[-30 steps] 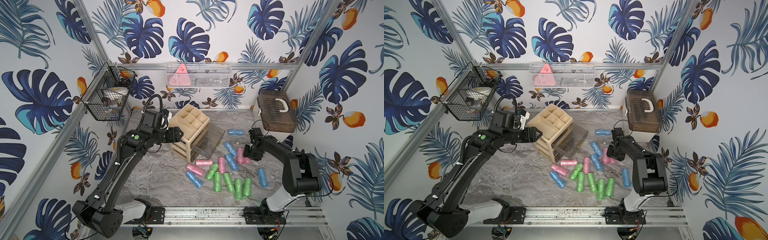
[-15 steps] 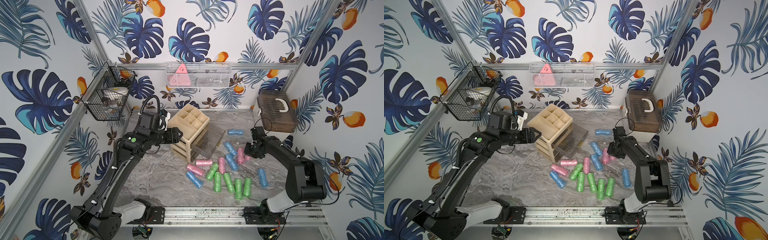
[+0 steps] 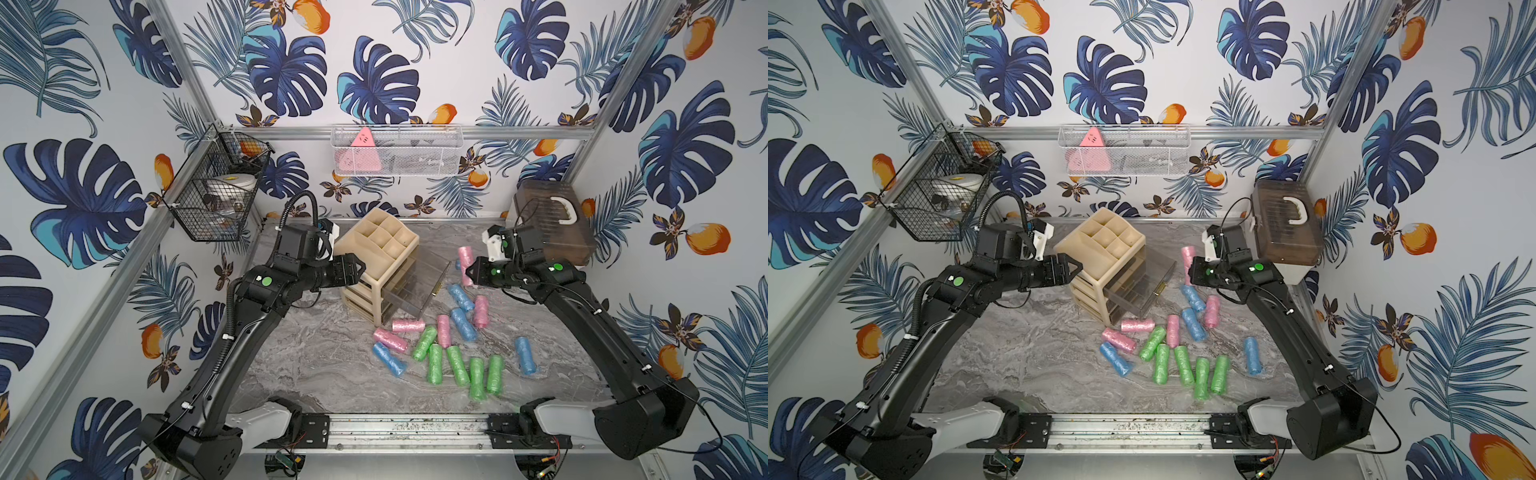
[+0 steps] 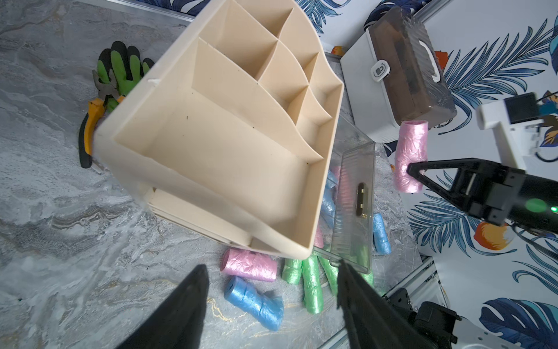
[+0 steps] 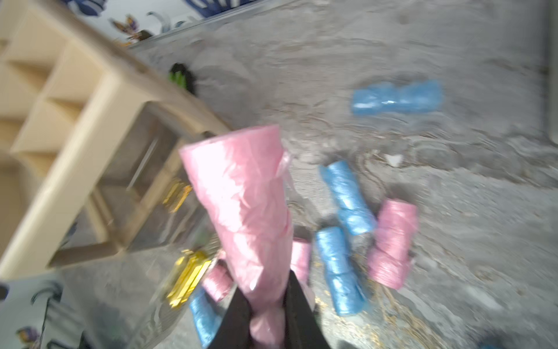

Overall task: Sort the rolls of trash bags by color and place them into the drawer
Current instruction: Place the roll of trash bags in the drawer.

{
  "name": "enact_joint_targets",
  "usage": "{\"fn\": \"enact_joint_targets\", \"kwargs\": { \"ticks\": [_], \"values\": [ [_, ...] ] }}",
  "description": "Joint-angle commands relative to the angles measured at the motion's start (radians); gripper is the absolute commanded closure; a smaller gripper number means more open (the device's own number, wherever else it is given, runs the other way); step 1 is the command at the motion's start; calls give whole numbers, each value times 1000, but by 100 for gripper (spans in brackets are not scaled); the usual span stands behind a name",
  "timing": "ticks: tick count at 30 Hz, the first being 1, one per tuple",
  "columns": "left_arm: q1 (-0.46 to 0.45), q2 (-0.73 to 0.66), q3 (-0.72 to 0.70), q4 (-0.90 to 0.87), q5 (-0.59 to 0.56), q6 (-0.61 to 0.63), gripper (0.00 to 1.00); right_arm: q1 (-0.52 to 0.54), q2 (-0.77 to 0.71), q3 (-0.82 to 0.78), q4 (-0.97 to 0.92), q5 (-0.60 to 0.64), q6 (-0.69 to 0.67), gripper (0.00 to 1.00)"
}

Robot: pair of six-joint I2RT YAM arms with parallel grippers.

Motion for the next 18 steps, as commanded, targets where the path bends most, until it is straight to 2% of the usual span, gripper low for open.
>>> {"fn": "enact_joint_targets", "kwargs": {
  "ticks": [1,10,18],
  "values": [
    [2,-11,-9,16,-3,-4,29,79,25,61,-16,-65,-57,82],
    [3,-17,-17,9,-5,-9,28,291,158,191,-33,-30,-206,82],
    [2,-15,-9,3,-6,-5,28,316,180,170,-62,8,-312,82]
  ]
}}
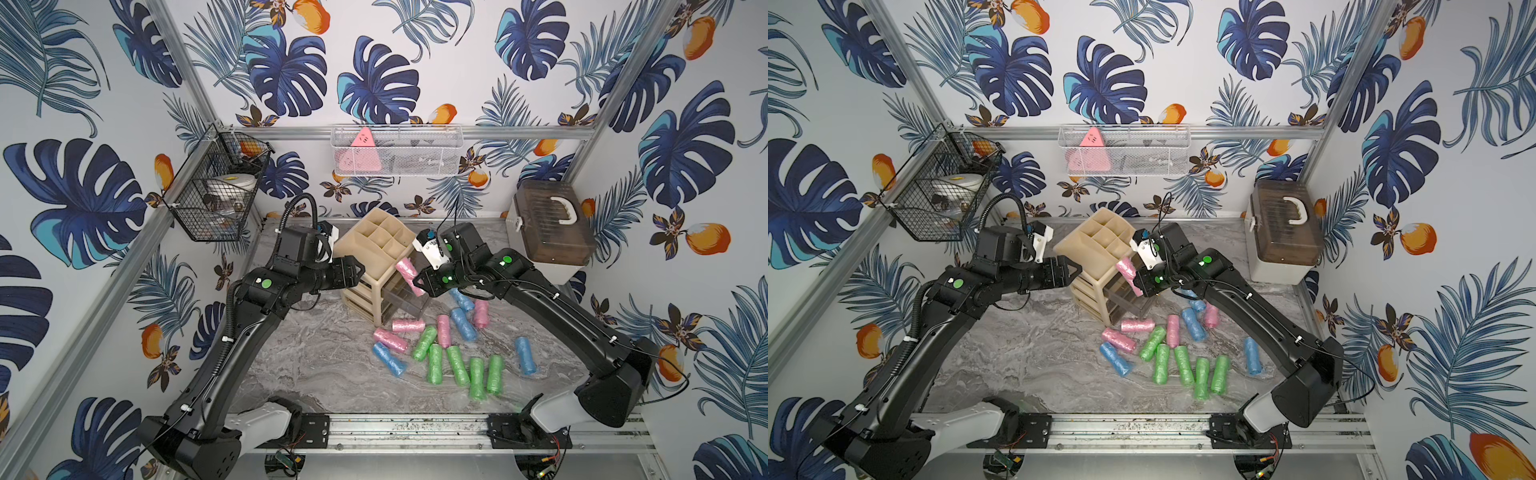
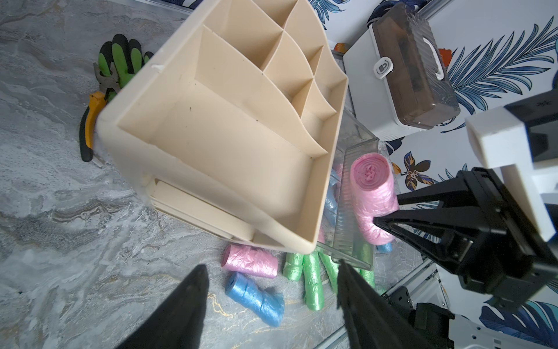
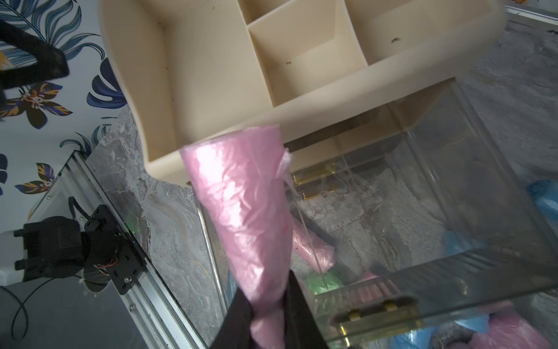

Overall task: Sort the rolls of trash bags by color and place them into the drawer
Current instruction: Place the roll of trash bags in the drawer.

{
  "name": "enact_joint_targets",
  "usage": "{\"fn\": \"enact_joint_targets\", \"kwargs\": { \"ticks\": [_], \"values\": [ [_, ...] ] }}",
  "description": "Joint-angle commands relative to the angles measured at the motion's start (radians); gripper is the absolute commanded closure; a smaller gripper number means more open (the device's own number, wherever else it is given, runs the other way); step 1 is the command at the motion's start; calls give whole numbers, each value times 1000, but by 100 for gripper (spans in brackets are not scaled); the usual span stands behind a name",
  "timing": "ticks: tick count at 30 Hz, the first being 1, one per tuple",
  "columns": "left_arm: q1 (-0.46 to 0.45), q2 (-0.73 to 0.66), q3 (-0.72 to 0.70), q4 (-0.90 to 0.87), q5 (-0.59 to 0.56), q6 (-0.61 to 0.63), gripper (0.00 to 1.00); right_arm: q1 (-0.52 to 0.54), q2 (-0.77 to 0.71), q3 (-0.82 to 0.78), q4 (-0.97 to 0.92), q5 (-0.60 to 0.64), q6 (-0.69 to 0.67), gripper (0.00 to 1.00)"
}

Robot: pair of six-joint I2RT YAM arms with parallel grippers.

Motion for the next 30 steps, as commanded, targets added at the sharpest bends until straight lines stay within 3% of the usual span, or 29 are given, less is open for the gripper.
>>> {"fn": "enact_joint_targets", "kwargs": {
  "ticks": [1,8,14,19,25,30],
  "values": [
    [2,-1,9,3,-3,0,28,5,-2,-8,-31,29,-68,82],
    [3,10,12,9,1,-1,28,10,8,-15,-65,34,-98,75],
    [3,13,6,18,7,-8,28,18,9,-21,-33,45,-74,52],
    [3,17,9,15,5,-4,28,19,-19,-22,2,79,-44,41],
    [3,22,13,15,6,0,28,5,-71,-50,19,238,26,39],
    [2,40,26,12,15,13,29,-83,-140,-120,33,311,107,40]
  ]
}}
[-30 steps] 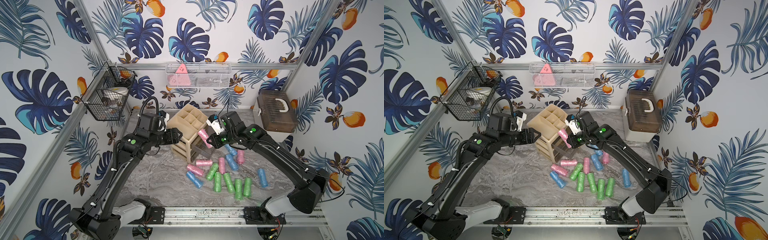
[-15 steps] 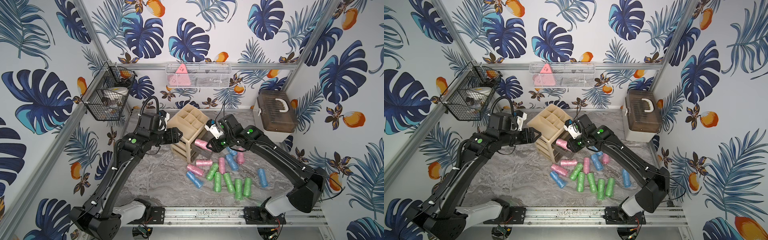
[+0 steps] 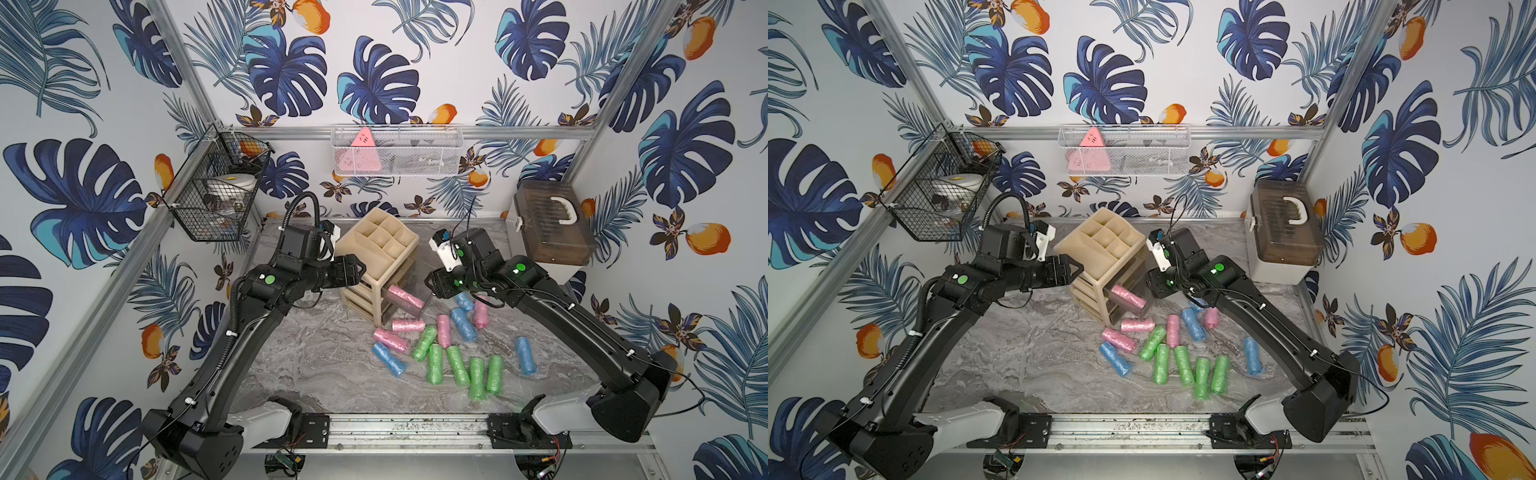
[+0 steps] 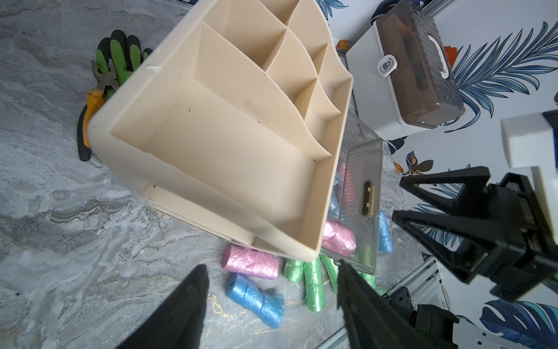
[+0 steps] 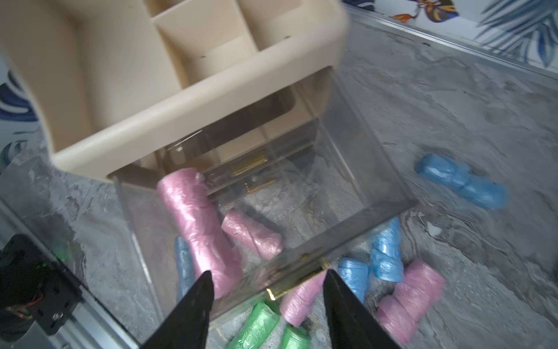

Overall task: Sort the rolls of trash bags by color and place them into the drawer
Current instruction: Place the roll of trash bags in the drawer, then pick up the roll of trash bags from the center of the board.

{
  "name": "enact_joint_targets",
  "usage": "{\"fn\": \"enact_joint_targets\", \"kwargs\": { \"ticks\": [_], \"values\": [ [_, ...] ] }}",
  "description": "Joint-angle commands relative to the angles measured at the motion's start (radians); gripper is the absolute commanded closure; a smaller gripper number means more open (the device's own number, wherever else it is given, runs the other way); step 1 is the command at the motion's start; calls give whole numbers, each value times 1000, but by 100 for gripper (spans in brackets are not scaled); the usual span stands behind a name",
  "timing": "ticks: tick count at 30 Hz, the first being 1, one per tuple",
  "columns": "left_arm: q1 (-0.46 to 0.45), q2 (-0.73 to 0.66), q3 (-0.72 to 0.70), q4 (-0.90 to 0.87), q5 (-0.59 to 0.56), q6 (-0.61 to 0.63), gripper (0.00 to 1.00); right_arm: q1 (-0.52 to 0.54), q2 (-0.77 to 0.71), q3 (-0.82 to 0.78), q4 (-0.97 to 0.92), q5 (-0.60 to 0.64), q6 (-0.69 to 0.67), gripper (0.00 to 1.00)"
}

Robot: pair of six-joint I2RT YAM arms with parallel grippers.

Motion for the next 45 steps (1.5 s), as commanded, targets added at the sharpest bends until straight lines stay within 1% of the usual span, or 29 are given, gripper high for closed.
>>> {"fn": "enact_joint_targets", "kwargs": {
  "ticks": [1,4,7,14,16,21,26,37,39,45],
  "values": [
    [2,12,16,8,12,16,29,-64,-45,-45,31,70,90,40],
    [1,24,26,7,15,21,30,-204,-77,-114,44,14,153,40],
    [1,31,34,8,18,23,30,-306,-65,-173,35,-35,195,40],
    [1,42,25,17,14,31,31,-415,15,-289,46,-23,242,41],
    [1,42,13,25,12,32,31,-444,45,-334,57,-43,246,42],
    [1,34,-18,51,20,21,32,-476,101,-387,97,-79,247,47],
    [1,24,-26,51,16,26,32,-480,159,-399,134,-98,249,49],
    [1,7,-19,63,39,22,32,-482,291,-375,164,-27,250,51],
    [2,8,-17,66,50,23,32,-481,311,-368,163,-23,249,54],
    [2,19,-39,105,86,8,31,-481,302,-346,157,-18,223,75]
  ]
}}
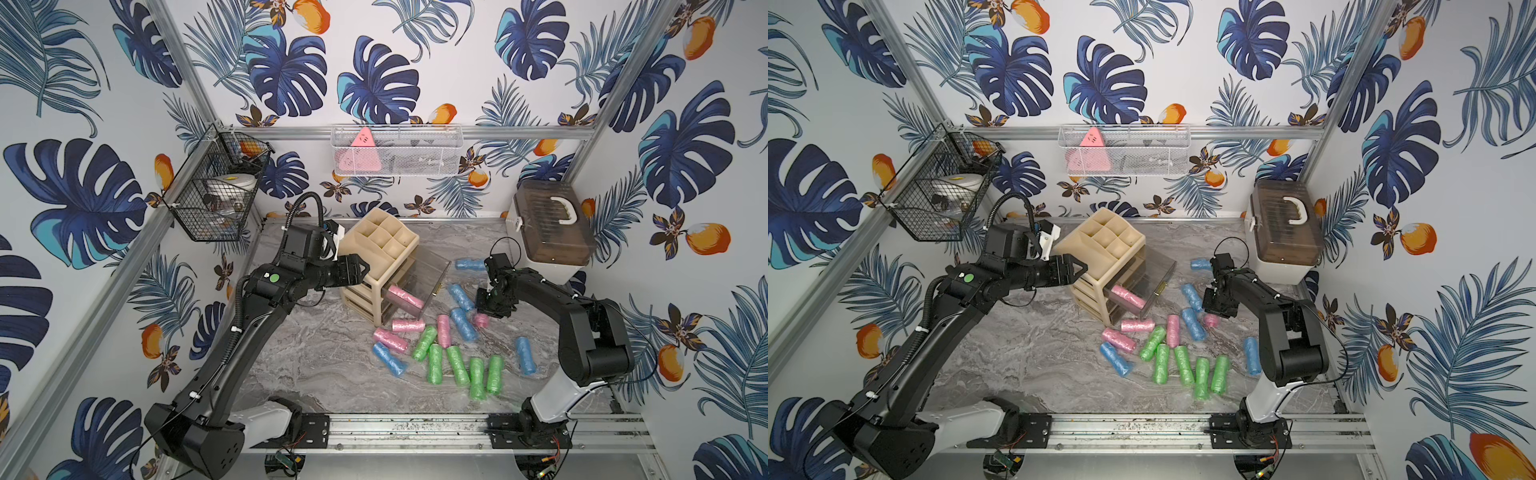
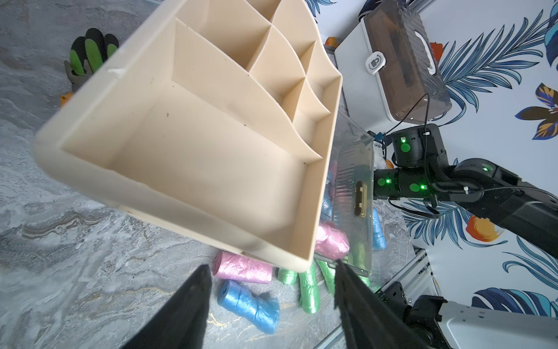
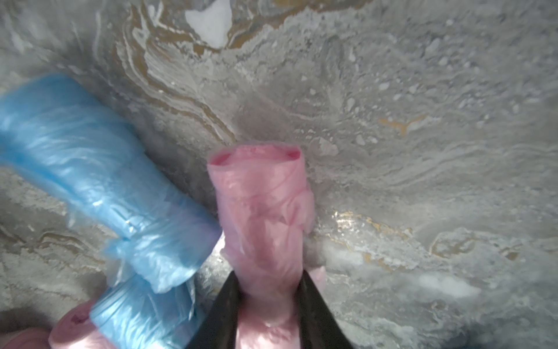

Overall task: Sort the rolls of trash bags by color and place them into the drawer
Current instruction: Pick up the roll of trash bags from the center of the board, then place the roll of trash bags in the drawer.

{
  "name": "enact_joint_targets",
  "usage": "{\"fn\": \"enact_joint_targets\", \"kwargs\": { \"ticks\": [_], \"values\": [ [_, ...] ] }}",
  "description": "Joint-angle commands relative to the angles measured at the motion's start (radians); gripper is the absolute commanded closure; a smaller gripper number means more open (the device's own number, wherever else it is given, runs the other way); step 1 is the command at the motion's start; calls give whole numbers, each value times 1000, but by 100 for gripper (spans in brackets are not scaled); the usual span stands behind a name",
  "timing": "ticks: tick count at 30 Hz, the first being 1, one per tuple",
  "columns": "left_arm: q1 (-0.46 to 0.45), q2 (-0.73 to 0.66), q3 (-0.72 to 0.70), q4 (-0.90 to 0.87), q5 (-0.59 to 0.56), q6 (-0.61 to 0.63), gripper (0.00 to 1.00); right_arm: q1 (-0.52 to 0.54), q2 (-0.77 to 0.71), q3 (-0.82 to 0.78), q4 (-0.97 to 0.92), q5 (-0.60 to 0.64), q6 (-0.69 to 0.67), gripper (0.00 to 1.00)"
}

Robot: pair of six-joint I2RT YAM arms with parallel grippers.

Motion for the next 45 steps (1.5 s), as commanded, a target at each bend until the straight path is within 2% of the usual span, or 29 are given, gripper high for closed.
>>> {"fn": "enact_joint_targets", "kwargs": {
  "ticks": [1,5,8,12,16,20,26,28,31,39,45],
  "values": [
    [1,12,-15,56,49,-5,31,0,-13,25,-3,13,-24,79],
    [1,37,-24,87,92,-15,32,3,-134,40,-4,35,-30,89],
    [2,51,-15,80,98,-7,32,11,-282,39,57,-8,-68,93],
    [1,48,-19,82,89,-1,32,63,-453,33,182,-55,-161,91],
    [1,37,-33,95,89,-9,32,150,-540,47,259,-116,-278,91],
    [1,29,-39,83,65,6,32,259,-517,155,203,-221,-345,92],
    [2,0,-56,96,54,54,32,402,-396,301,123,-362,-456,92],
    [2,5,-55,107,61,64,32,460,-339,349,82,-364,-492,92],
    [2,10,-59,120,72,64,33,480,-286,385,17,-348,-534,91],
    [1,-44,-133,189,69,7,33,501,-282,313,-15,-266,-599,84],
    [1,-65,-154,227,83,40,33,502,-252,289,-26,-238,-594,83]
  ]
}}
